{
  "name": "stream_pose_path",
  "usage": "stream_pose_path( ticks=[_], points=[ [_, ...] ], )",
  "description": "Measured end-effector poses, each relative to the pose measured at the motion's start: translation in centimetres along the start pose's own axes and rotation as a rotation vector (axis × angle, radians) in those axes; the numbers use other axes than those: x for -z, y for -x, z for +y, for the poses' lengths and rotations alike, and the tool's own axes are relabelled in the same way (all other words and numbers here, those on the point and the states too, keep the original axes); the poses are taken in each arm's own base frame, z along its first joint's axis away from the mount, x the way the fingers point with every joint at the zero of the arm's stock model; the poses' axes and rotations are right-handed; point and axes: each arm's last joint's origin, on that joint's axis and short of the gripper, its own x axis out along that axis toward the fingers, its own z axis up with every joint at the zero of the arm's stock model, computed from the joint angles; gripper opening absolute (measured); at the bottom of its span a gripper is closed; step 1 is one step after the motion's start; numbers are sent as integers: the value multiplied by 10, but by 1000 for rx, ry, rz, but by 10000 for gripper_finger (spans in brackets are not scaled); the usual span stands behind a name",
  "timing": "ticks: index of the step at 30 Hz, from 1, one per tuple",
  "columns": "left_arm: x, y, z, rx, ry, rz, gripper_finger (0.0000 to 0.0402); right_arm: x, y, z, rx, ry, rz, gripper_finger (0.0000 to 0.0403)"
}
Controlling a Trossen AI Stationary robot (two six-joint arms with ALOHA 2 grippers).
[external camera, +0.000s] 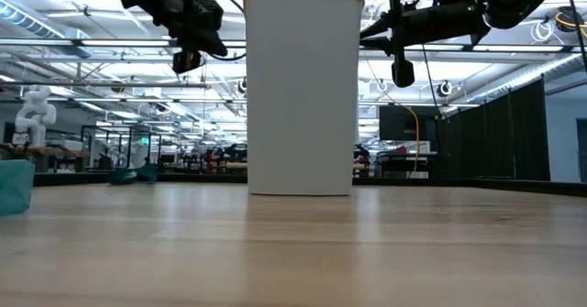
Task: Place trash/remove bag and relplace
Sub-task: Remove the blue trash bag from the white trash bin
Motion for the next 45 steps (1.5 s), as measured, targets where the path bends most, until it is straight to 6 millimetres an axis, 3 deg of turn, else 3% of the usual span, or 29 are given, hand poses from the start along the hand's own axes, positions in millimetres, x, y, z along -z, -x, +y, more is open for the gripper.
stream_pose_path(
  ticks=[7, 12, 20, 23, 27, 30, 34, 37, 40, 42, 45],
  points=[
    [5, 33, -9, -22, 11, -107, 0, -5, 4, -1, -34, 0, 39, 0],
    [13, 57, -22, -53, 24, -204, 0, -19, 18, 1, -46, 5, 10, 0],
    [22, 82, -43, -34, 25, -336, 0, -31, 47, 24, -138, -31, -61, 0],
    [19, 90, -52, 16, 4, -428, 0, -36, 56, 48, -225, -18, -74, 0],
    [8, 105, -69, 112, -81, -609, 0, -54, 69, 103, -374, 176, -136, 0],
    [2, 115, -79, 172, -169, -716, 0, -69, 77, 144, -373, 354, -151, 0],
    [-3, 123, -88, 250, -324, -775, 0, -84, 85, 181, -295, 521, -85, 0],
    [-7, 132, -99, 313, -441, -868, 0, -90, 92, 207, -386, 592, -50, 0],
    [-10, 143, -109, 353, -559, -990, 0, -94, 98, 223, -457, 705, -95, 0],
    [-10, 147, -111, 355, -584, -1040, 0, -96, 99, 223, -394, 725, -150, 0],
    [-11, 149, -111, 353, -509, -1075, 0, -96, 94, 214, -243, 619, -174, 0]
  ],
)
